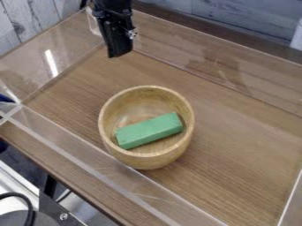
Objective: Put the green block in the brown bowl
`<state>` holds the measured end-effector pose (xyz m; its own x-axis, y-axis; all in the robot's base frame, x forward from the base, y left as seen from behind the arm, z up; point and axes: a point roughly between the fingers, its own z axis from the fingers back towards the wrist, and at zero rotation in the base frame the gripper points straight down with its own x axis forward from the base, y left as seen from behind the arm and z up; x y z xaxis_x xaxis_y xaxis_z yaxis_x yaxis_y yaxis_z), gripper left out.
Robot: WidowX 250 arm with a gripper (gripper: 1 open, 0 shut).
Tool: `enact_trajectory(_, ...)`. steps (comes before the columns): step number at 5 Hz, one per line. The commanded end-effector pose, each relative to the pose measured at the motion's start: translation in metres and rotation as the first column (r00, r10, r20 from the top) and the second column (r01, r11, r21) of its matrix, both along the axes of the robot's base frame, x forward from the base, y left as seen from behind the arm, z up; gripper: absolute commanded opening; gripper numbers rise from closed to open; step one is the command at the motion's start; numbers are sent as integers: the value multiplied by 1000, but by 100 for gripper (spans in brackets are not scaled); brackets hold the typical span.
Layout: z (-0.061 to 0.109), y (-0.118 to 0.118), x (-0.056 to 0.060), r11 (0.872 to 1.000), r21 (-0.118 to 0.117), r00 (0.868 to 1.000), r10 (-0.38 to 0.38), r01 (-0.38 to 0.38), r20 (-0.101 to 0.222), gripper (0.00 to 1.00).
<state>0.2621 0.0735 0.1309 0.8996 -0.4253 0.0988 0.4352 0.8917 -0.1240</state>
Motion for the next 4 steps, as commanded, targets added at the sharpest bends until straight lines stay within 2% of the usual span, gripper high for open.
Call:
enact_trajectory(1, 17, -7, 4, 995, 18, 992, -101, 100, 80, 0)
enact_trajectory(3, 8, -14, 13, 991, -33, 990, -126, 128, 71, 0)
enact_trajectory(4, -1, -13, 33, 997, -46, 996, -67, 69, 53, 0)
